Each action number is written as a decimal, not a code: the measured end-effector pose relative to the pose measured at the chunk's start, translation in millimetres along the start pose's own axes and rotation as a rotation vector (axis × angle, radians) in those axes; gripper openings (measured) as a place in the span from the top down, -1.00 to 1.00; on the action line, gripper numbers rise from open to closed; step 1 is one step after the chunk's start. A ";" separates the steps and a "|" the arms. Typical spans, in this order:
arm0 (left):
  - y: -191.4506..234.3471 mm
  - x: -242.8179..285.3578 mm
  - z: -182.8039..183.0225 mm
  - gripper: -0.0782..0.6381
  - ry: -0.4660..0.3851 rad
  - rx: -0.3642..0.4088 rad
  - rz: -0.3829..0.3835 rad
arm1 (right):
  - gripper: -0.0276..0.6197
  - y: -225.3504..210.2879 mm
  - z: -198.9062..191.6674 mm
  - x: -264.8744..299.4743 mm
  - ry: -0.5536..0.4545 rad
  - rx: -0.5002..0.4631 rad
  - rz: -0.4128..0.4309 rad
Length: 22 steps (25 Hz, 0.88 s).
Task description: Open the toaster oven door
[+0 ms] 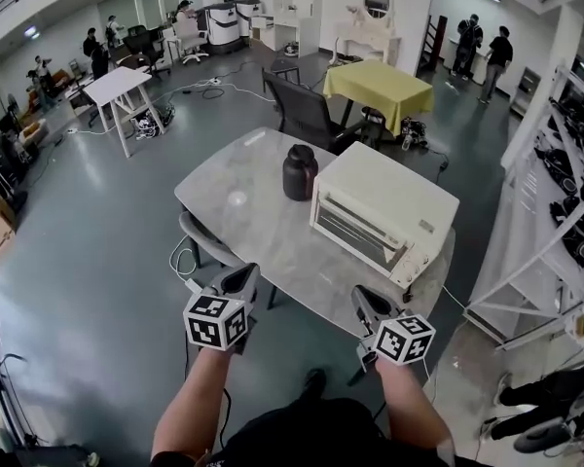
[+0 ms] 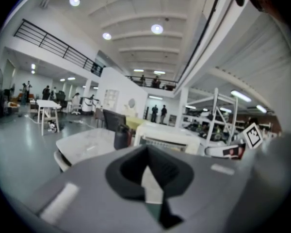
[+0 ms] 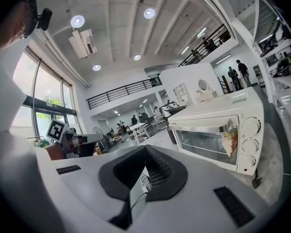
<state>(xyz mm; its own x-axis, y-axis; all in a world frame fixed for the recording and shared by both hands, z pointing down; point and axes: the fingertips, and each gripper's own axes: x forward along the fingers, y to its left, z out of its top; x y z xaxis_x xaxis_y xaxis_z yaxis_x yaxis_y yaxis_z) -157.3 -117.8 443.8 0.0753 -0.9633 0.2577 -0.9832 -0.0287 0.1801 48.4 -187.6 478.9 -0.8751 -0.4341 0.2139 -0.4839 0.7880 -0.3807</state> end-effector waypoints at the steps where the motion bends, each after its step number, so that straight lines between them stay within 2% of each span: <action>1: -0.3 10.4 4.3 0.76 0.003 0.004 -0.002 | 0.93 -7.7 1.2 3.9 0.002 0.010 0.001; 6: -8.7 52.0 22.7 0.76 0.008 0.015 -0.010 | 0.93 -44.9 17.0 15.0 0.002 0.031 -0.008; 13: -18.5 92.4 22.4 0.76 0.041 0.015 -0.024 | 0.93 -75.3 27.9 17.9 0.007 -0.014 -0.022; 19: -35.0 131.2 18.2 0.76 0.057 0.012 -0.097 | 0.92 -110.9 31.4 9.7 -0.004 0.018 -0.117; 22: -39.6 150.9 19.1 0.76 0.069 0.041 -0.138 | 0.89 -123.4 36.0 9.7 -0.008 0.013 -0.177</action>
<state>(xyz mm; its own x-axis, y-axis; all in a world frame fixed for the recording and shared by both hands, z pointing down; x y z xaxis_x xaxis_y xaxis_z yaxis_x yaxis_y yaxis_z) -110.1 -267.1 457.5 0.2205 -0.9287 0.2981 -0.9685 -0.1722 0.1798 99.4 -304.8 495.5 -0.7762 -0.5691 0.2714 -0.6304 0.6933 -0.3493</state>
